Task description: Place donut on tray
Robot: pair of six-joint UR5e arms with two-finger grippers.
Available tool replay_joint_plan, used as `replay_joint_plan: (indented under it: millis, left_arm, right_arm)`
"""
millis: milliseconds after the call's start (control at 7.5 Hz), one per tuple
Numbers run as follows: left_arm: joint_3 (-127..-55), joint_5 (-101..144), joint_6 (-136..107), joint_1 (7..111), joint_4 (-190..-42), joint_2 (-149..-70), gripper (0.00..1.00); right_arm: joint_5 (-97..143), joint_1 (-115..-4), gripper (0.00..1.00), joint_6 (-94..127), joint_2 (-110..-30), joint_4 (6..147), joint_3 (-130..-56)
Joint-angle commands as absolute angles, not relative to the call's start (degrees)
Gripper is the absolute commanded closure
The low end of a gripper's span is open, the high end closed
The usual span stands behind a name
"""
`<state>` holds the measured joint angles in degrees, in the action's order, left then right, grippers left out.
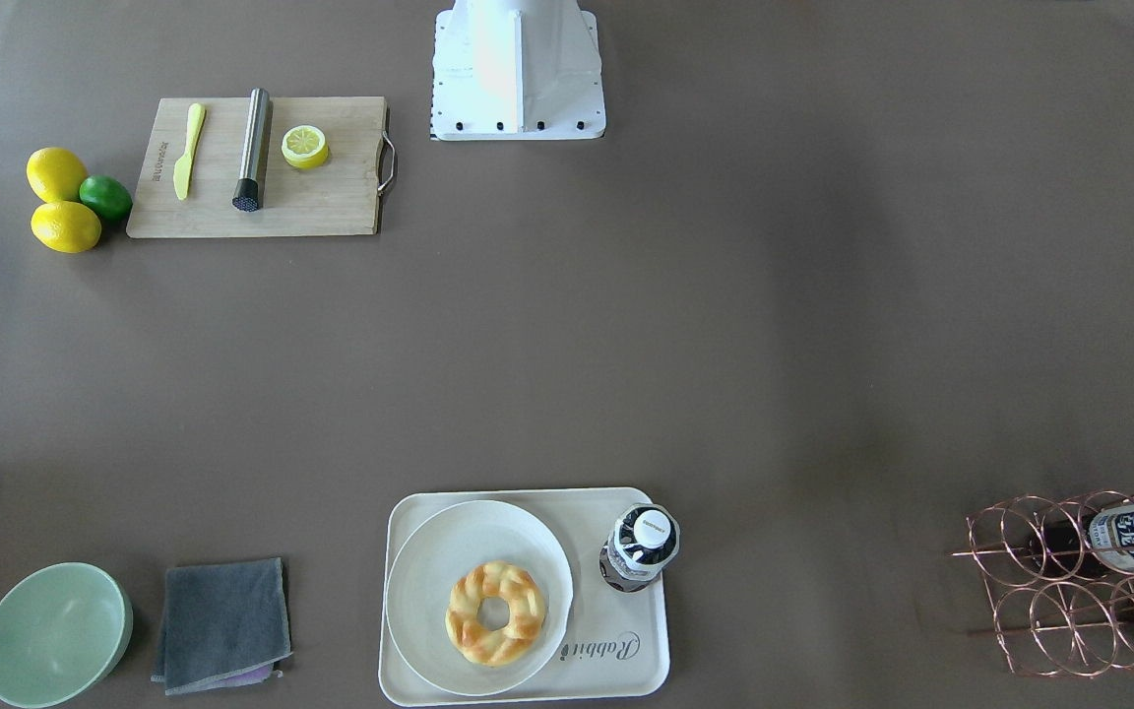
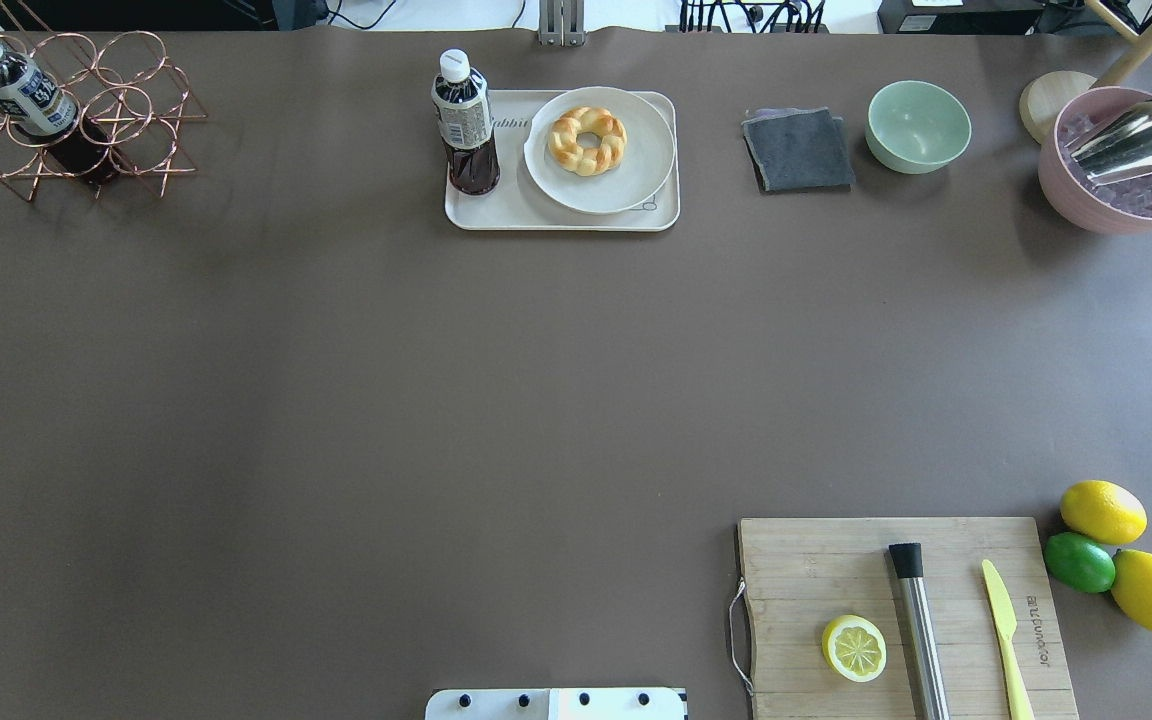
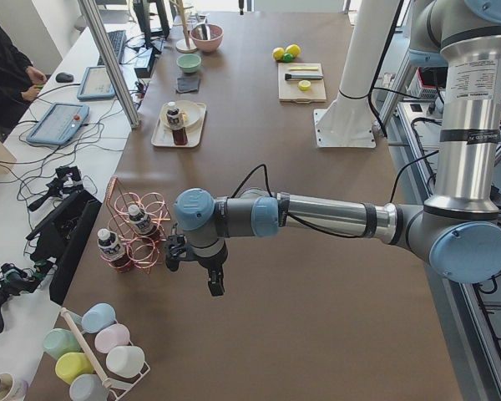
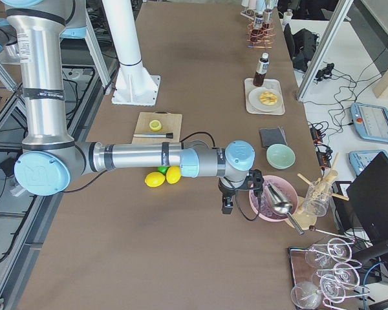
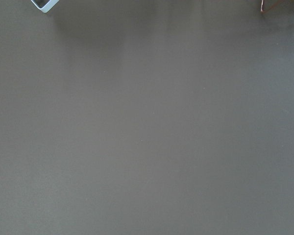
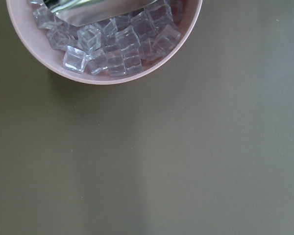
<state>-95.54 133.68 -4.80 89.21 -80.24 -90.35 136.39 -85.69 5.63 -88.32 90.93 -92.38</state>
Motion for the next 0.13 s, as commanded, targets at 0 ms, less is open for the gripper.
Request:
replay_joint_plan:
  millis: [0]
  left_arm:
    - [-95.5,133.6,-4.7,89.2,-80.2,-90.4,0.02]
  right_arm:
    - [136.4,-85.7,0.0,5.7,-88.3,91.0,-92.4]
